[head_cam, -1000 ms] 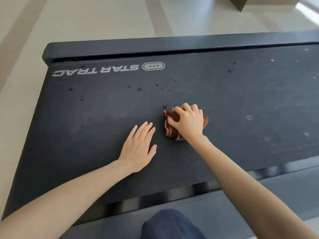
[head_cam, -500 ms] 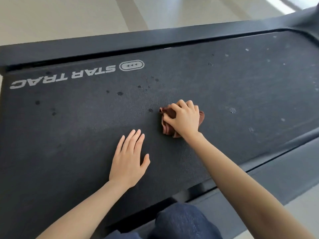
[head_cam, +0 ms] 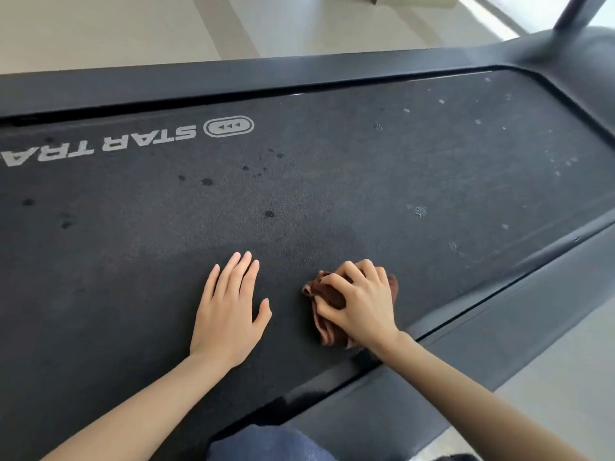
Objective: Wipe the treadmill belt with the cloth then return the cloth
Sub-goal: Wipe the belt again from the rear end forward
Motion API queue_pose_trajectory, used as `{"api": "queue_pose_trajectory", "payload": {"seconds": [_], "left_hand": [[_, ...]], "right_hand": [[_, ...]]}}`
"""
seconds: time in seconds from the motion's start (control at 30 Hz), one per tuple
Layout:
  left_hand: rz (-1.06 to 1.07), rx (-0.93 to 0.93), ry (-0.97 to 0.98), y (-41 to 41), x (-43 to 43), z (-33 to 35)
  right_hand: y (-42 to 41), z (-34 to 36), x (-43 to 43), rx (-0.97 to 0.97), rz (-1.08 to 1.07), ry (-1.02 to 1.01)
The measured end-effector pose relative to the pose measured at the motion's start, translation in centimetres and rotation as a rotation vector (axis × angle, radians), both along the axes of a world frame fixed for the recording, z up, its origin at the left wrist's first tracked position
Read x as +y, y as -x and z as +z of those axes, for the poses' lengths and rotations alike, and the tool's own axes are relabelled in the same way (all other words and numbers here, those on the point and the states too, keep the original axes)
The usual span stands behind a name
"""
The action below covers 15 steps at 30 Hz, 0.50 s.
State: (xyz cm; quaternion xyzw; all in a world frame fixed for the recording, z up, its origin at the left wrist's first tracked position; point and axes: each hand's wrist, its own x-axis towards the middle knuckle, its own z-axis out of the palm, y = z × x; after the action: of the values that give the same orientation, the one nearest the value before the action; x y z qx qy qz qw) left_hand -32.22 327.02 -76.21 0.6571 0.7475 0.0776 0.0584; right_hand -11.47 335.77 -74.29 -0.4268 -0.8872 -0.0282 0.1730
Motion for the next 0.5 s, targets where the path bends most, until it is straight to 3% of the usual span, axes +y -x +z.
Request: {"api": "queue_pose_trajectory", "payload": {"seconds": [0.2,0.4,0.5], "left_hand": [[-0.009,-0.006,-0.015,0.0,-0.2,0.2],[-0.011,0.007,-0.039,0.1,-0.1,-0.2],[0.003,0.020,-0.043,0.1,0.0,-0.4]], "right_hand": [[2.6,-0.2,4.9,0.021,0.077,-0.025],[-0.7,-0.4,13.5,0.052,-0.183,-0.028],[-0.7,-0.6,14.4,0.061,-0.166,-0.041]]}}
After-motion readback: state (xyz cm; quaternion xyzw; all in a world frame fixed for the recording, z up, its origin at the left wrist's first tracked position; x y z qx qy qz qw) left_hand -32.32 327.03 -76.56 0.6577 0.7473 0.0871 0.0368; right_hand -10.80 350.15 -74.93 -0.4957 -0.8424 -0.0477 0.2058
